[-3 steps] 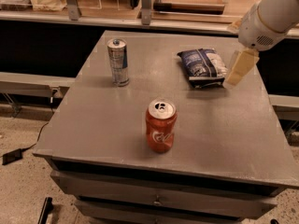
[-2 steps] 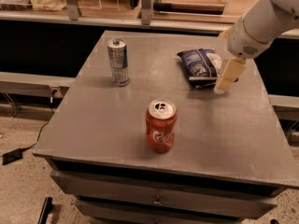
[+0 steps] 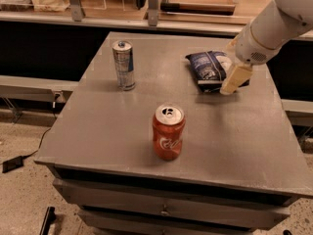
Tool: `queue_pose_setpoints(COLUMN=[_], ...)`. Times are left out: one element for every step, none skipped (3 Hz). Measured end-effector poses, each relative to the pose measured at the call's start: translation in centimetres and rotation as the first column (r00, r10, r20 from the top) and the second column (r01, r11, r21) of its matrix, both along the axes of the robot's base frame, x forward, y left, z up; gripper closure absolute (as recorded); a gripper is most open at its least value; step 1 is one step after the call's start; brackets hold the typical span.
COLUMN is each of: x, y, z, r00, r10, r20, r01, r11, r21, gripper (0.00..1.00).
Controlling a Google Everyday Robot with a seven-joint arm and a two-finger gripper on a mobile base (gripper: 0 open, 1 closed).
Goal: Move blue chip bag near coke can
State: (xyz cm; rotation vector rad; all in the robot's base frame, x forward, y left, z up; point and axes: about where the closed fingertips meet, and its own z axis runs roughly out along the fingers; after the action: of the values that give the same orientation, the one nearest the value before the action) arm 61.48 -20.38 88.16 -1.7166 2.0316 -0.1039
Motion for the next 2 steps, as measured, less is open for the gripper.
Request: queue_pose_setpoints(x=[-0.08,-0.32], y=[0.24,0.61], z=[-0.12,-0.07], r00=[0.9999,0.9995], r10=[0.009,0.028], r20=[-0.006,-0.015], r01=[-0.009,-0.028], r11=[1.000,0.999], r21=[-0.004,-0.016], gripper=[0.52,0.37])
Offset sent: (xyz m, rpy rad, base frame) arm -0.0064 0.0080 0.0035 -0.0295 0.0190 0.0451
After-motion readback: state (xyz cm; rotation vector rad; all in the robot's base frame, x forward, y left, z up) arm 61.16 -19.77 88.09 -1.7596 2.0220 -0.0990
